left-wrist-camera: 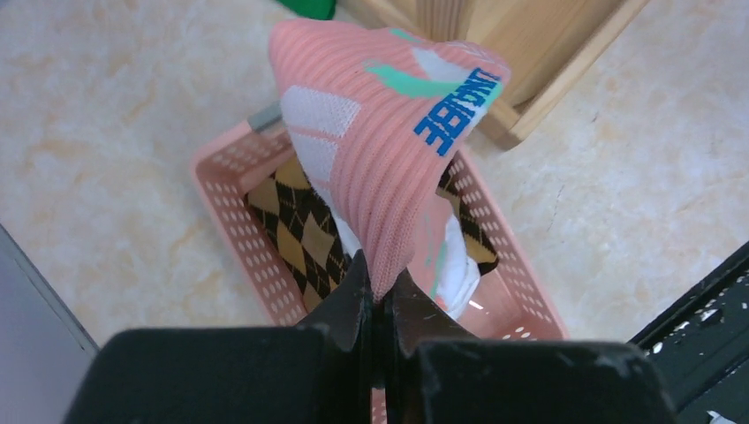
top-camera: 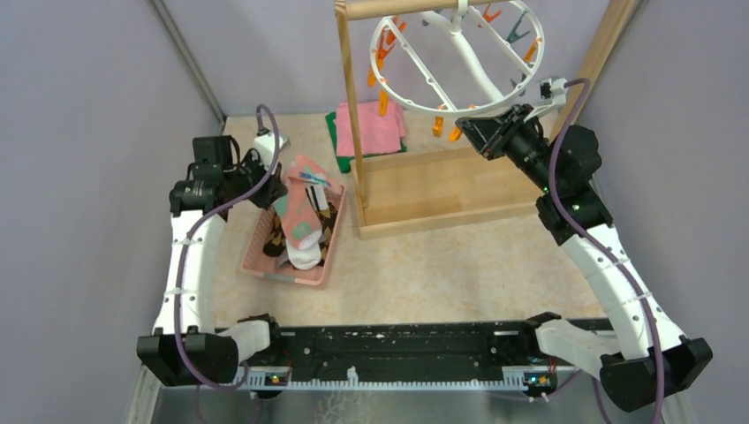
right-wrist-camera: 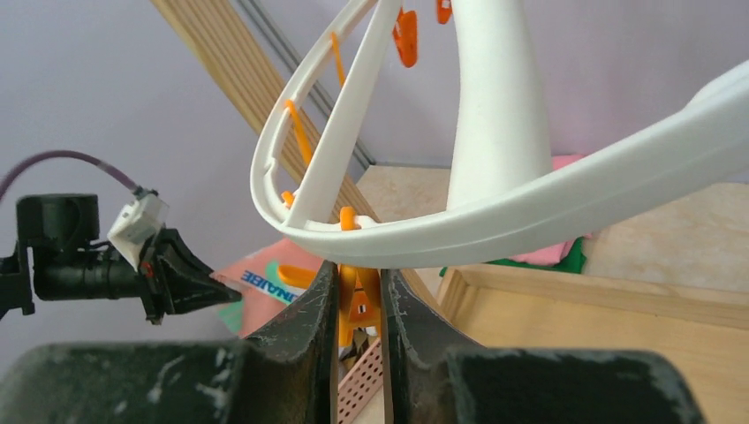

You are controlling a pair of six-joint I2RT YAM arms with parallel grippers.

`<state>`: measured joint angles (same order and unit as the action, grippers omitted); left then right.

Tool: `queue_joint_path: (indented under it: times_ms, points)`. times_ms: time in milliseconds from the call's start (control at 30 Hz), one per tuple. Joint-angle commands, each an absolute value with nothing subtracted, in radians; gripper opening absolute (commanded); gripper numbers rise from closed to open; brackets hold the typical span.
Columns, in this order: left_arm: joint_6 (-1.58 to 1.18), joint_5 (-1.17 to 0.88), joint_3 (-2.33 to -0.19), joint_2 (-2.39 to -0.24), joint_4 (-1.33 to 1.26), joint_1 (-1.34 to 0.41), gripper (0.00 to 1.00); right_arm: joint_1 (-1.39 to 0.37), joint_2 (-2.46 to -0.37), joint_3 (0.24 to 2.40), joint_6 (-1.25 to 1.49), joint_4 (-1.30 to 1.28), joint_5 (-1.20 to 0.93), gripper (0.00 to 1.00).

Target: Remove the socks clipped to the hanger

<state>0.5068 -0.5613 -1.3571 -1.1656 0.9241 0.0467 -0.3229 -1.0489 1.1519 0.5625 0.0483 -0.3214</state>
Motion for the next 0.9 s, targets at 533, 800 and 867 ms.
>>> queue_joint_path:
  times_ms: [533, 800, 867]
  points:
    - [0.573, -0.279, -1.01, -1.052, 0.836, 0.086, 0.99, -0.313, -0.946, 1.1, 0.521, -0.106, -0.218, 0.99]
    - [0.6, -0.204, -1.013, -1.062, 0.792, 0.16, 0.99, -0.312, -0.851, 0.959, 0.506, -0.302, -0.067, 0.99]
    - [0.575, -0.276, -1.077, -1.059, 0.837, 0.168, 0.99, -0.313, -0.821, 0.923, 0.508, -0.345, -0.018, 0.99]
